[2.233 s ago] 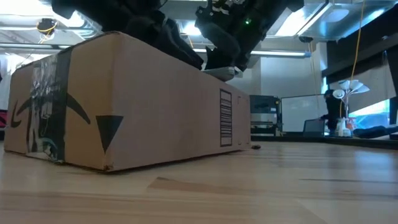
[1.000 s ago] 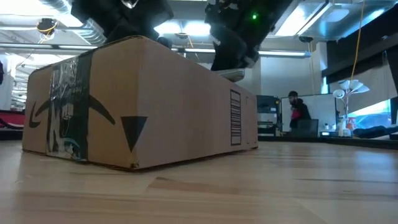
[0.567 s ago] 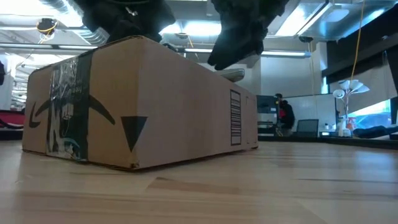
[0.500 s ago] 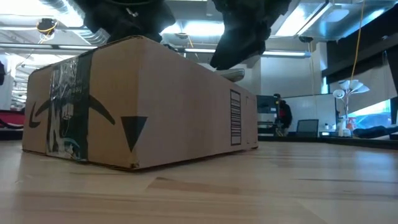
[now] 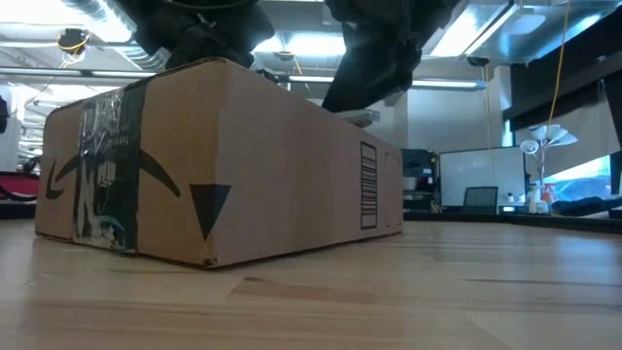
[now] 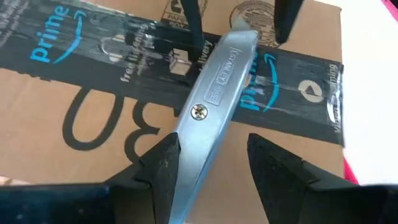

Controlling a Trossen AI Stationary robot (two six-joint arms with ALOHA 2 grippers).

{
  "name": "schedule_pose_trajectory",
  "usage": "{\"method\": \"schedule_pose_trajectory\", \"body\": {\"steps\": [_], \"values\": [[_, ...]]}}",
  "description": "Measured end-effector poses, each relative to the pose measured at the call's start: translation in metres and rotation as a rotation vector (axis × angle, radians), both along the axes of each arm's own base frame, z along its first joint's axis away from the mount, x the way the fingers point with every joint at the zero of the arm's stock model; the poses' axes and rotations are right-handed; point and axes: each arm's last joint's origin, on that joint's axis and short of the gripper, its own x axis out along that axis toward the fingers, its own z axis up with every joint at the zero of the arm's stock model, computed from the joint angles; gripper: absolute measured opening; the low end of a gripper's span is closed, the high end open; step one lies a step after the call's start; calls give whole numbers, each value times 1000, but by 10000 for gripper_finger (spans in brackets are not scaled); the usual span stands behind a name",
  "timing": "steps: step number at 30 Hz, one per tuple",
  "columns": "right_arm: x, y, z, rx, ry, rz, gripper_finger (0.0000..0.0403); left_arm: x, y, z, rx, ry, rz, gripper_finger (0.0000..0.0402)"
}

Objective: Unpack boxes
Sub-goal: Open the cardboard box using the gray cutter

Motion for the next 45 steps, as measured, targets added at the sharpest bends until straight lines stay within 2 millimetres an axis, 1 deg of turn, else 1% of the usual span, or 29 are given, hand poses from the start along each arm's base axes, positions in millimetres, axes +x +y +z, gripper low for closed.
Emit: {"method": "schedule_pose_trajectory", "body": {"steps": [14,23,29,34,39,45], "values": [[3,1,1,7,-36,-9,184,1,-1,-3,-15,13,-17,235],[3,1,5,7,-49,-13,184,5,0,-13,-17,49,-18,235],[6,2,17,12,-74,-15,184,6,0,-17,-15,62,-21,235],[3,1,10,-5,-6,-16,184,6,-1,-17,-23,66,-16,235],[6,3,-8,3,80,13,184,6,-1,-17,-26,68,-14,235],[10,4,-18,-16,98,9,184,5,-2,-17,-25,72,-15,235]]}}
